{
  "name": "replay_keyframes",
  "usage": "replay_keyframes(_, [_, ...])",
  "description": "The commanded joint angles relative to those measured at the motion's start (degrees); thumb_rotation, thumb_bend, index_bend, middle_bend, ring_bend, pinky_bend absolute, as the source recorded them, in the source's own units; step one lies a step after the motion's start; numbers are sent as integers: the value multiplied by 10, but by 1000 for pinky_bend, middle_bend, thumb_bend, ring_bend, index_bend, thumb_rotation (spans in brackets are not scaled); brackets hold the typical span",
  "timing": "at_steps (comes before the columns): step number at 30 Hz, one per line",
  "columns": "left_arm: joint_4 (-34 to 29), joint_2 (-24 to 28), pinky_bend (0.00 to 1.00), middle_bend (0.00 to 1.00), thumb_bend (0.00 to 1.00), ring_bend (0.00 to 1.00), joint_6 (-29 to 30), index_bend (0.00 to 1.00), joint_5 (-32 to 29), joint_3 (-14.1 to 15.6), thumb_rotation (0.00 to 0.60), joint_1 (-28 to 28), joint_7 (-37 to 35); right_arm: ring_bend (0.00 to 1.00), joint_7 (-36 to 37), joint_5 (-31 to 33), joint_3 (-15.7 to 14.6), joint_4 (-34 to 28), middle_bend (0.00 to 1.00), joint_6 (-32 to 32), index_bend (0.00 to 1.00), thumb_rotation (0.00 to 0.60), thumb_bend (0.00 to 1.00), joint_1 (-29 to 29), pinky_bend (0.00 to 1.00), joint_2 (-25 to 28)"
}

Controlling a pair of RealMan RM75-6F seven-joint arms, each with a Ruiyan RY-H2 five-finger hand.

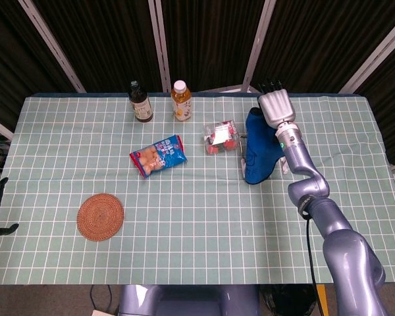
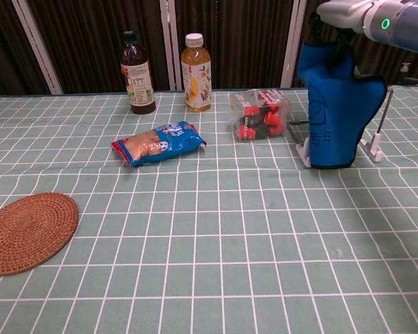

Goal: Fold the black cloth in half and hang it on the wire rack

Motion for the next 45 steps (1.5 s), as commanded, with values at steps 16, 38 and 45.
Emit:
replay_keyframes(16, [-6,7,0,0,0,0,12,0,19,2,600,4,-18,0,7,1,18,-81,0,113,0,600,0,-41,0,63])
replay_keyframes(38, [-22,21,0,0,0,0,100,0,132,13,600,32,-76,0,-50,23,-38,-718,0,440,0,600,0,-372,0,375])
replay_keyframes(45, [-52,35,0,0,0,0,125,0,155,25,600,50,-74,0,-4,-17,-93,-791,0,519,0,600,0,-475,0,402])
